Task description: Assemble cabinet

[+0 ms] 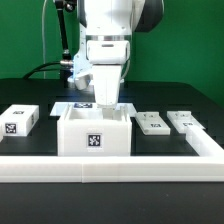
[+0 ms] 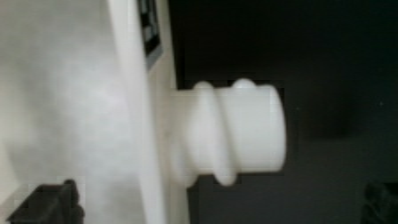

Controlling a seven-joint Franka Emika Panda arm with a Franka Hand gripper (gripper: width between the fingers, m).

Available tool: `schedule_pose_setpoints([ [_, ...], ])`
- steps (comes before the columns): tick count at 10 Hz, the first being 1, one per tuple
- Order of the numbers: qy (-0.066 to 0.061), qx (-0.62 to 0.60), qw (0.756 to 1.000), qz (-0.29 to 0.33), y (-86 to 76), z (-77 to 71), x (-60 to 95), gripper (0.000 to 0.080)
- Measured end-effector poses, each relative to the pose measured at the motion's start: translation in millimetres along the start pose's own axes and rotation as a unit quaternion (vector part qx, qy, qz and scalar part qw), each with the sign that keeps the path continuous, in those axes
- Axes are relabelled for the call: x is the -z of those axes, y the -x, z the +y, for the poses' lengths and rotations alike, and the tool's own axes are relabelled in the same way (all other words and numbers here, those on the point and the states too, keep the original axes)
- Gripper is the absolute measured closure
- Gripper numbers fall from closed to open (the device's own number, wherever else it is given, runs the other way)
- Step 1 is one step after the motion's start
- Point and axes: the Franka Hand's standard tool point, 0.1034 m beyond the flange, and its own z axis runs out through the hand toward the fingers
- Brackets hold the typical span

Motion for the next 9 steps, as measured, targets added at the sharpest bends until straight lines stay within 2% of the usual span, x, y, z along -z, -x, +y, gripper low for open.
schedule_pose_setpoints([
  [5, 0.000, 0.000, 1.000, 0.000, 0.0, 0.0, 0.0, 0.0001],
  [6, 0.000, 0.000, 1.000, 0.000, 0.0, 0.0, 0.0, 0.0112],
  [7, 0.000, 0.000, 1.000, 0.000, 0.0, 0.0, 0.0, 0.0297],
  [8, 0.000, 0.000, 1.000, 0.000, 0.0, 0.0, 0.0, 0.0297],
  [9, 0.000, 0.000, 1.000, 0.000, 0.0, 0.0, 0.0, 0.0506],
])
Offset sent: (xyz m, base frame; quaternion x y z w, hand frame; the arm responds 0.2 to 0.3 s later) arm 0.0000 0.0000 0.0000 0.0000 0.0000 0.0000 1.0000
